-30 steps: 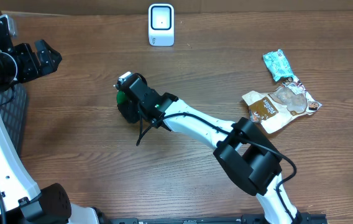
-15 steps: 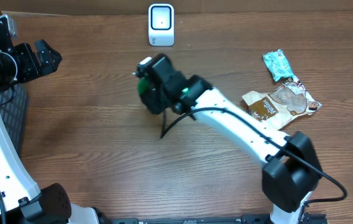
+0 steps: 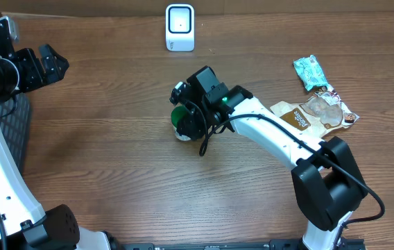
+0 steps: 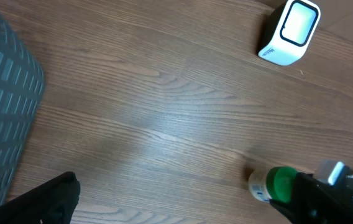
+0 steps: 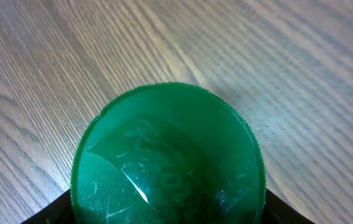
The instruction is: Scan the item barcode
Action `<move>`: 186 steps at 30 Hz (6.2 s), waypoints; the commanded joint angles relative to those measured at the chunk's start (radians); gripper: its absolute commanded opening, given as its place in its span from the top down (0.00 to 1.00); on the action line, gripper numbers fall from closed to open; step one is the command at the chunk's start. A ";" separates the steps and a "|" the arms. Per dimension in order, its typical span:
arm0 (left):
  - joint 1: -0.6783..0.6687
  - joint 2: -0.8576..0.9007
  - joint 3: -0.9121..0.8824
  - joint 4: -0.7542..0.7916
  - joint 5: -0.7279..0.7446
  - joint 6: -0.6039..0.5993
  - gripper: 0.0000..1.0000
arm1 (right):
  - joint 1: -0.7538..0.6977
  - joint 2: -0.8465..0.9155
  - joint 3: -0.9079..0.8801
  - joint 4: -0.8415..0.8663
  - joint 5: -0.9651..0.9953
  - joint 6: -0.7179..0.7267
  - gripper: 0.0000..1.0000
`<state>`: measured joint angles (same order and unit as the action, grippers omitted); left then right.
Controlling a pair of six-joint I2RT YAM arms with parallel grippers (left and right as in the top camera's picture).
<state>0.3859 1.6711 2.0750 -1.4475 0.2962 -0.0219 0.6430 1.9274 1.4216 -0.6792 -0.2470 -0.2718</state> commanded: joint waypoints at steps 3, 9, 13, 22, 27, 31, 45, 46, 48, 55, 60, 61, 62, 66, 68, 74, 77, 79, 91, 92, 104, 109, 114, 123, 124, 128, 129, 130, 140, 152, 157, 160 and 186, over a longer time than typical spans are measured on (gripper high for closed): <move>-0.006 -0.007 0.014 0.001 0.008 0.019 0.01 | 0.000 0.005 -0.027 0.019 -0.043 -0.025 0.43; -0.006 -0.007 0.014 0.001 0.008 0.019 0.00 | 0.000 0.006 -0.029 0.028 -0.042 -0.016 0.21; -0.006 -0.007 0.014 0.001 0.008 0.019 0.00 | -0.007 0.004 -0.020 0.010 -0.042 0.067 0.12; -0.006 -0.007 0.014 0.001 0.008 0.019 0.00 | -0.012 -0.025 0.129 -0.195 -0.039 0.158 0.00; -0.006 -0.007 0.014 0.001 0.008 0.019 0.00 | -0.012 -0.037 0.252 -0.296 -0.022 0.317 0.00; -0.006 -0.007 0.014 0.001 0.008 0.019 0.01 | -0.012 -0.037 0.278 -0.320 0.040 0.565 0.00; -0.006 -0.007 0.014 0.001 0.008 0.019 0.00 | 0.031 -0.035 0.272 -0.385 0.186 0.918 0.00; -0.006 -0.007 0.014 0.001 0.008 0.019 0.00 | 0.031 -0.035 0.272 -0.385 0.186 0.918 0.00; -0.006 -0.007 0.014 0.001 0.008 0.019 0.01 | 0.032 -0.035 0.272 -0.385 0.182 0.919 0.03; -0.006 -0.007 0.014 0.001 0.008 0.019 0.00 | 0.058 -0.035 0.266 -0.382 0.175 0.923 0.06; -0.006 -0.007 0.014 0.001 0.008 0.019 0.00 | 0.074 -0.032 0.266 -0.381 0.180 0.923 0.06; -0.006 -0.007 0.014 0.001 0.008 0.019 0.00 | 0.074 -0.031 0.266 -0.381 0.179 0.923 0.06; -0.006 -0.007 0.014 0.001 0.008 0.019 0.00 | 0.074 -0.031 0.266 -0.381 0.179 0.923 0.06; -0.006 -0.007 0.014 0.001 0.008 0.019 0.00 | 0.074 -0.031 0.266 -0.381 0.178 0.923 0.06; -0.006 -0.007 0.014 0.001 0.008 0.019 0.00 | 0.075 -0.031 0.266 -0.381 0.179 0.923 0.06; -0.006 -0.007 0.014 0.001 0.008 0.019 0.00 | 0.075 -0.029 0.266 -0.359 0.180 0.924 0.07; -0.006 -0.007 0.014 0.001 0.008 0.019 0.00 | 0.075 -0.012 0.266 -0.346 0.231 0.993 0.07; -0.006 -0.007 0.014 0.001 0.008 0.019 0.00 | 0.075 0.003 0.266 -0.347 0.272 1.041 0.06; -0.006 -0.007 0.014 0.001 0.008 0.019 0.00 | 0.076 0.139 0.266 -0.335 0.279 1.139 0.00; -0.006 -0.007 0.014 0.001 0.008 0.019 0.00 | 0.076 0.142 0.266 -0.333 0.279 1.139 0.00; -0.006 -0.007 0.014 0.001 0.008 0.019 0.00 | 0.083 0.151 0.266 -0.308 0.264 1.097 0.12; -0.006 -0.007 0.014 0.001 0.008 0.019 0.00 | 0.106 0.151 0.266 -0.314 0.253 1.044 0.22; -0.006 -0.007 0.014 0.001 0.008 0.019 0.00 | 0.115 0.151 0.266 -0.320 0.253 0.974 0.30; -0.006 -0.007 0.014 0.001 0.008 0.019 0.00 | 0.101 0.150 0.269 -0.320 0.254 0.503 0.47; -0.006 -0.007 0.014 0.001 0.008 0.019 0.00 | 0.101 0.150 0.269 -0.319 0.254 0.450 0.45; -0.006 -0.007 0.014 0.001 0.008 0.019 0.00 | 0.101 0.150 0.269 -0.317 0.254 0.158 0.37; -0.006 -0.007 0.014 0.001 0.008 0.019 0.00 | 0.101 0.150 0.269 -0.317 0.254 0.084 0.36; -0.006 -0.007 0.014 0.001 0.008 0.019 0.00 | 0.101 0.150 0.269 -0.318 0.255 0.011 0.36; -0.006 -0.007 0.014 0.001 0.008 0.019 0.00 | 0.101 0.148 0.269 -0.317 0.264 -0.443 0.34; 0.000 -0.007 0.014 0.001 0.008 0.019 0.00 | 0.101 0.072 0.270 -0.331 0.059 -0.515 0.34; 0.001 -0.007 0.014 0.001 0.008 0.019 0.00 | 0.101 0.072 0.269 -0.367 0.043 -0.515 0.26; 0.000 -0.007 0.014 0.001 0.008 0.019 0.00 | 0.101 0.072 0.269 -0.374 0.050 -0.472 0.16; 0.000 -0.007 0.014 0.001 0.008 0.019 0.00 | 0.101 0.063 0.586 -0.742 0.186 0.063 0.00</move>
<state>0.3862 1.6711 2.0750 -1.4475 0.2962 -0.0219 0.7475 2.0018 2.0083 -1.4193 -0.0700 -0.2268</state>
